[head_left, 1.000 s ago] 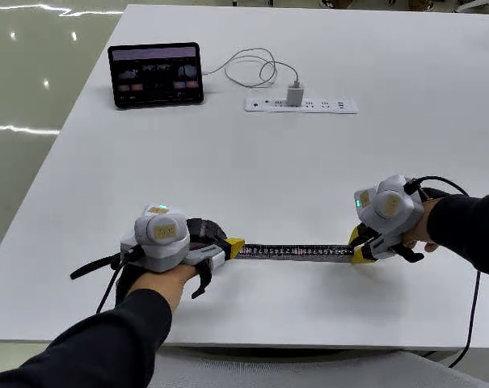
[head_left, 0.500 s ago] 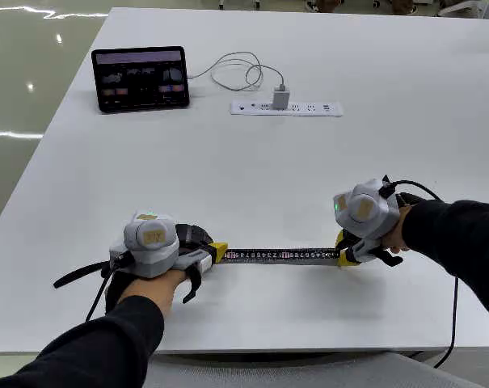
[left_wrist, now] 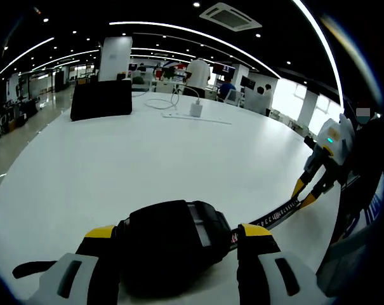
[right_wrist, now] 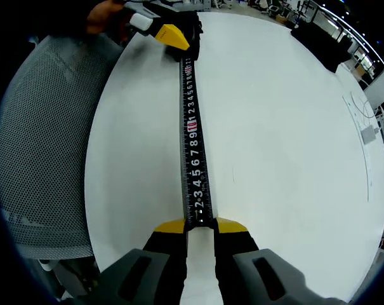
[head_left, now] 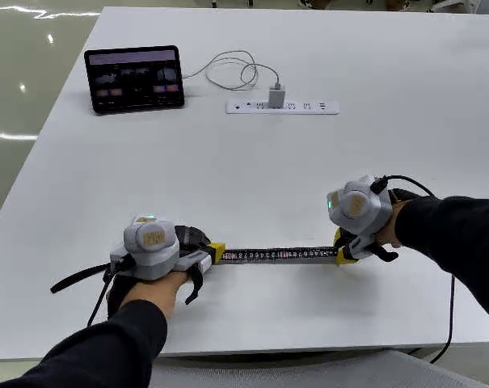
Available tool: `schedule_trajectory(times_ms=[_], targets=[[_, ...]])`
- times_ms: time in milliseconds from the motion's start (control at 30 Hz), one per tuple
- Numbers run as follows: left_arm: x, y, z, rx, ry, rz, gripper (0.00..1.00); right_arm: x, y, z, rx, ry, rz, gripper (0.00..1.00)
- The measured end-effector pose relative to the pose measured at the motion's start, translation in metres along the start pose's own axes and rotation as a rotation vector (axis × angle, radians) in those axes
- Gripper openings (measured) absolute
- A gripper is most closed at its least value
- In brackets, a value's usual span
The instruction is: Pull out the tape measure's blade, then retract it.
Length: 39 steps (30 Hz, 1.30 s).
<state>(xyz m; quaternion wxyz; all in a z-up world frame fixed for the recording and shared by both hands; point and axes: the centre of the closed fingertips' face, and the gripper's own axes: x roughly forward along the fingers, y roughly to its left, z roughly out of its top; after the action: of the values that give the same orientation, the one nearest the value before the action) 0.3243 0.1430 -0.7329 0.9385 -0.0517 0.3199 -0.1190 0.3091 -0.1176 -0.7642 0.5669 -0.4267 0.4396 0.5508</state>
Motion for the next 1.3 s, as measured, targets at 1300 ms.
schedule_trajectory(times_ms=[1300], targets=[[0.0014,0.0042,-0.0044,-0.003,0.049,0.025,0.65,0.0009,-0.0014,0.0015,0.046,0.002,-0.002,0.11]])
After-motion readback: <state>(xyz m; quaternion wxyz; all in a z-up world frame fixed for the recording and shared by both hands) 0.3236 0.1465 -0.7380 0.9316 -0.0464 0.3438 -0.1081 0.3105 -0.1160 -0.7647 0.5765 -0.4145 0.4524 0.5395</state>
